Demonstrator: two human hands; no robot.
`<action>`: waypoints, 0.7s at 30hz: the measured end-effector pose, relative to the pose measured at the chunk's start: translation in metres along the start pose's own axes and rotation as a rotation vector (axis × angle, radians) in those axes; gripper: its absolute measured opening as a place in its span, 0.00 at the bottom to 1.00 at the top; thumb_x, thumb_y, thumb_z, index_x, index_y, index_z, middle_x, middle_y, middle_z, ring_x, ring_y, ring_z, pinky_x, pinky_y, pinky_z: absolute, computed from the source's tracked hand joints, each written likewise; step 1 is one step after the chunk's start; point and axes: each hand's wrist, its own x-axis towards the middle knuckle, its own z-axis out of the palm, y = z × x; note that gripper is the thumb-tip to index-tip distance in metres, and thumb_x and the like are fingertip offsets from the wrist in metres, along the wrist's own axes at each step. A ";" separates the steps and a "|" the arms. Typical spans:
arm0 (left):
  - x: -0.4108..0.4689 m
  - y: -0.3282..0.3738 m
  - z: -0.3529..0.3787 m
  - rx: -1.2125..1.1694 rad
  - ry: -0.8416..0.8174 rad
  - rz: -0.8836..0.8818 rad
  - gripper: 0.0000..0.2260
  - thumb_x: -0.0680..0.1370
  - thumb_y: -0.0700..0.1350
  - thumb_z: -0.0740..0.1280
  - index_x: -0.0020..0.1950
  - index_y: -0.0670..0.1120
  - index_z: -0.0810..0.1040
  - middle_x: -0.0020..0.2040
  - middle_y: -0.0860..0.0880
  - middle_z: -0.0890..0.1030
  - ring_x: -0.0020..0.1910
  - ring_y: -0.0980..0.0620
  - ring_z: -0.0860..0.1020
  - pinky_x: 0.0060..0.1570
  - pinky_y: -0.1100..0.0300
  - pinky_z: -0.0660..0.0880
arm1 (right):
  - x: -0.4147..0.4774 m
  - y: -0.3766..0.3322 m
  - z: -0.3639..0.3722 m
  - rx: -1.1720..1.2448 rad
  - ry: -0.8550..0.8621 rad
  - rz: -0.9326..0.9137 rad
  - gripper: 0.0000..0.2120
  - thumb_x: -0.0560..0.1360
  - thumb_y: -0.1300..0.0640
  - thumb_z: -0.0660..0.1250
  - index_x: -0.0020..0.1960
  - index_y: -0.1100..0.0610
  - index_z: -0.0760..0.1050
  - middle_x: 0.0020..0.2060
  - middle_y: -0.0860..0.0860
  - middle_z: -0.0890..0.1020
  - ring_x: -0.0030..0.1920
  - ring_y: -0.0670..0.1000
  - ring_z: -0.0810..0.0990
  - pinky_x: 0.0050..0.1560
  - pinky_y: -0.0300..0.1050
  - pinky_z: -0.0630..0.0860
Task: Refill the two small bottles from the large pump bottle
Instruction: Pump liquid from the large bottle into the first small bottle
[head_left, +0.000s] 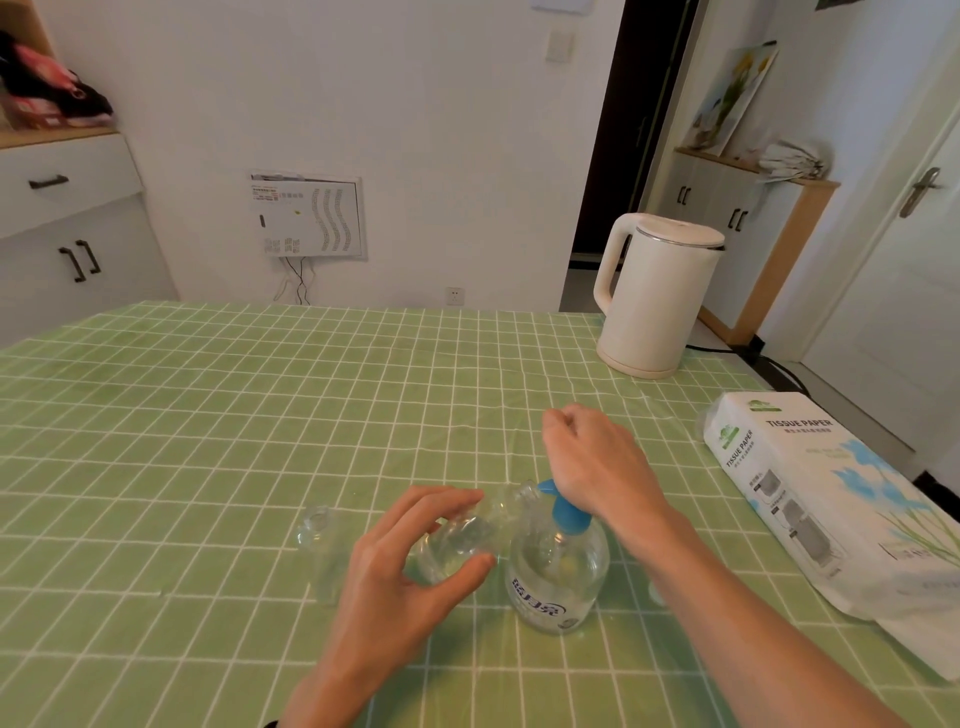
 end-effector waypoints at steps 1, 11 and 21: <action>0.000 0.000 0.000 0.001 0.001 -0.002 0.20 0.73 0.50 0.78 0.64 0.55 0.82 0.57 0.58 0.84 0.57 0.54 0.84 0.54 0.68 0.76 | 0.001 0.001 0.001 0.015 -0.053 0.018 0.19 0.85 0.50 0.55 0.42 0.59 0.76 0.34 0.51 0.77 0.34 0.52 0.71 0.41 0.50 0.71; -0.001 0.002 -0.001 0.003 -0.005 0.005 0.20 0.72 0.51 0.78 0.64 0.56 0.82 0.58 0.59 0.84 0.56 0.54 0.84 0.54 0.67 0.77 | -0.002 -0.003 -0.002 -0.097 0.012 0.010 0.17 0.83 0.47 0.56 0.41 0.54 0.73 0.33 0.48 0.78 0.35 0.52 0.76 0.44 0.50 0.75; -0.001 0.000 0.001 -0.004 -0.019 0.009 0.21 0.73 0.50 0.78 0.65 0.55 0.82 0.58 0.58 0.84 0.57 0.54 0.84 0.55 0.67 0.77 | -0.004 -0.009 -0.005 -0.147 -0.017 0.067 0.18 0.85 0.46 0.53 0.63 0.52 0.76 0.61 0.54 0.75 0.64 0.58 0.72 0.69 0.64 0.71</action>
